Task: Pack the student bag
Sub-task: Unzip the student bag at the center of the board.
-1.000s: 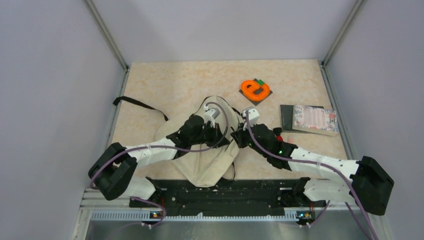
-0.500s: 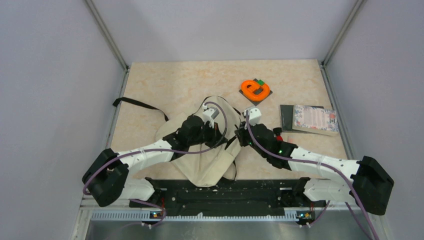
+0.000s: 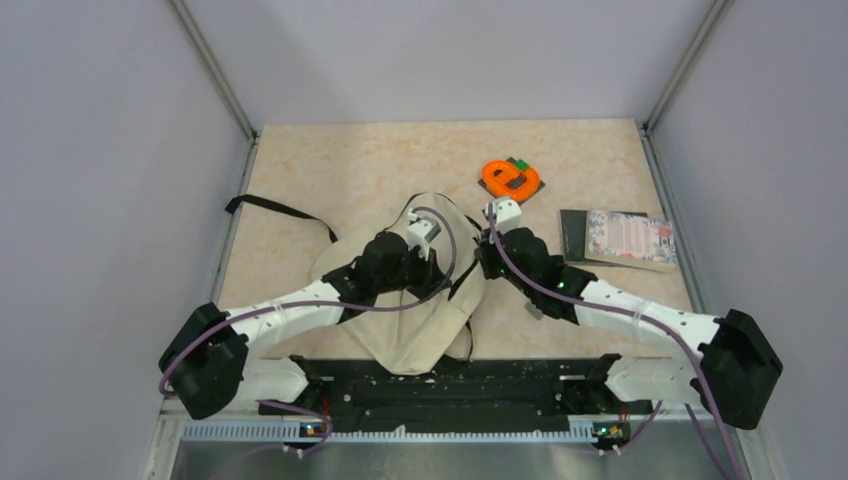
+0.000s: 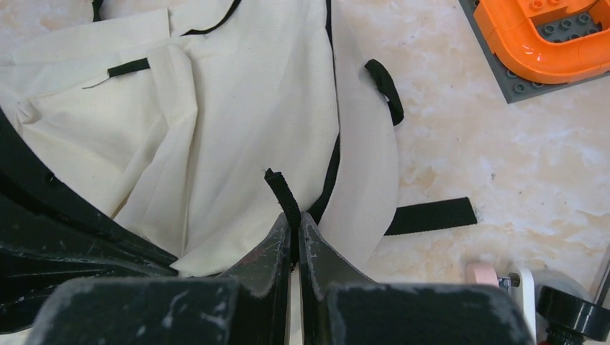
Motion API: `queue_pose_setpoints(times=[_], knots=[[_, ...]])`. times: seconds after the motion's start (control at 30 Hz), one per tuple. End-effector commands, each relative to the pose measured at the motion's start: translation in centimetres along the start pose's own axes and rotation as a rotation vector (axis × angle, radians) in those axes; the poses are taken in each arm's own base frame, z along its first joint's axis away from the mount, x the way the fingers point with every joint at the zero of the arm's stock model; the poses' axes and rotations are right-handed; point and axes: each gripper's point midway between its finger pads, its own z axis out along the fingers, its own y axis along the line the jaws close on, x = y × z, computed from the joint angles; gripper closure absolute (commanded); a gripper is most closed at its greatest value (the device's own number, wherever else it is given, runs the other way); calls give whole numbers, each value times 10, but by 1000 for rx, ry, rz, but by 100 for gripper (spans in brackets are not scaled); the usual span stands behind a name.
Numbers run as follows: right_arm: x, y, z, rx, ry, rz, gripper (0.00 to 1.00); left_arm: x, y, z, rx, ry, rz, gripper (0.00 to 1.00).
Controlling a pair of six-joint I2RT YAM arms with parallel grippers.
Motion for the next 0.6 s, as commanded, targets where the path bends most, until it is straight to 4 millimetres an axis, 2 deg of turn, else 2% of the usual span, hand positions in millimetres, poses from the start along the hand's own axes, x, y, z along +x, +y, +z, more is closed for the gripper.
queue_pose_setpoints(times=[0.0, 0.57], knots=[[-45, -10, 6, 19, -86, 7, 100, 14, 2, -8, -22, 60, 24, 100], [-61, -24, 42, -18, -57, -3, 100, 38, 12, -20, -84, 82, 12, 100]])
